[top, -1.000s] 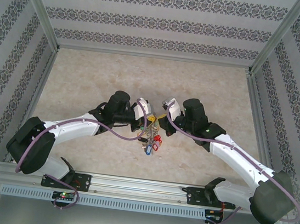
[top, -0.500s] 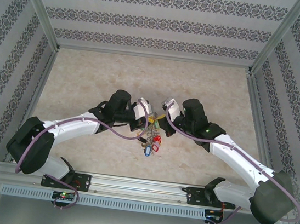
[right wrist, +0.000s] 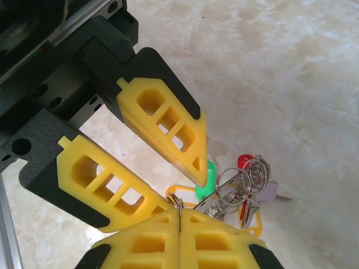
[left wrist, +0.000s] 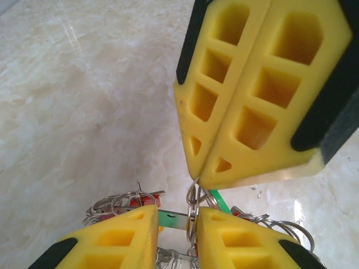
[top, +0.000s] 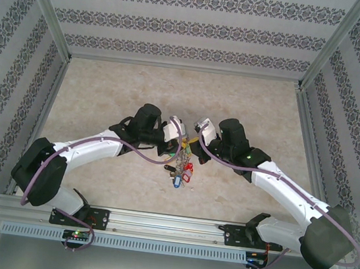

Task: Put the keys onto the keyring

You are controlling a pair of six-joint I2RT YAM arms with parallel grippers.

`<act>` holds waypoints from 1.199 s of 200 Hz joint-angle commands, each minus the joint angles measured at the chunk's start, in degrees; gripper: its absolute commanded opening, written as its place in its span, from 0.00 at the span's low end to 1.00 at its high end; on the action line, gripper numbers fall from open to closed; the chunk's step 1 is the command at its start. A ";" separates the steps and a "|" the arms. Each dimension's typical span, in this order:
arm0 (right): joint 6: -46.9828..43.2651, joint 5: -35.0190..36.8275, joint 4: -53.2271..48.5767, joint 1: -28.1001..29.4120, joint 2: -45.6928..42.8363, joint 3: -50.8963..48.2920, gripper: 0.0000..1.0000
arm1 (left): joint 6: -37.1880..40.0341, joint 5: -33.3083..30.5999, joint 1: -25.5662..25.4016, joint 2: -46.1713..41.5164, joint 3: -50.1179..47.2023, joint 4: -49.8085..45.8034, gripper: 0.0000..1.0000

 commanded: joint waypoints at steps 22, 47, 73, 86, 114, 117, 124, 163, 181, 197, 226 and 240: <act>-0.54 -0.81 1.33 0.59 -1.40 0.92 0.00 | 1.01 2.72 -0.25 0.61 1.78 -3.53 0.19; -0.41 -0.73 1.43 0.66 -1.75 0.66 0.00 | 0.53 2.41 -0.37 1.23 2.25 -3.22 0.15; -0.35 -0.68 1.71 0.72 -2.53 -0.14 0.00 | -0.62 2.31 -0.44 1.60 2.41 -2.11 0.11; -0.44 -0.64 2.25 0.72 -2.89 -0.72 0.00 | -1.23 2.65 -0.55 1.60 2.45 -1.40 0.06; -0.33 -0.68 2.71 0.72 -2.74 -1.17 0.00 | -2.05 2.47 -0.90 1.60 2.26 -0.42 0.01; -0.26 -0.62 2.71 0.71 -2.73 -1.18 0.00 | -2.07 2.40 -0.96 1.59 2.22 -0.37 0.01; -0.19 -0.59 2.77 0.68 -2.49 -1.10 0.00 | -2.20 2.47 -0.97 1.49 2.17 -0.25 0.00; 1.03 2.74 2.56 0.47 -2.07 -1.52 0.00 | -3.68 1.69 -1.08 0.86 0.28 3.48 0.00; 1.91 4.31 1.93 -0.25 -1.35 -1.88 0.00 | -5.06 0.58 -1.06 0.52 -1.12 6.88 0.00; 2.90 4.24 1.28 -0.51 -1.08 -1.79 0.00 | -6.63 -0.27 -1.06 0.27 -2.75 10.96 0.00; 3.57 5.01 2.28 -0.84 -0.90 -2.58 0.00 | -7.84 -1.22 -1.06 0.05 -4.28 14.73 0.00; 3.68 4.50 2.66 -1.21 -0.24 -2.50 0.00 | -8.17 -1.56 -1.06 -0.23 -4.94 15.57 0.00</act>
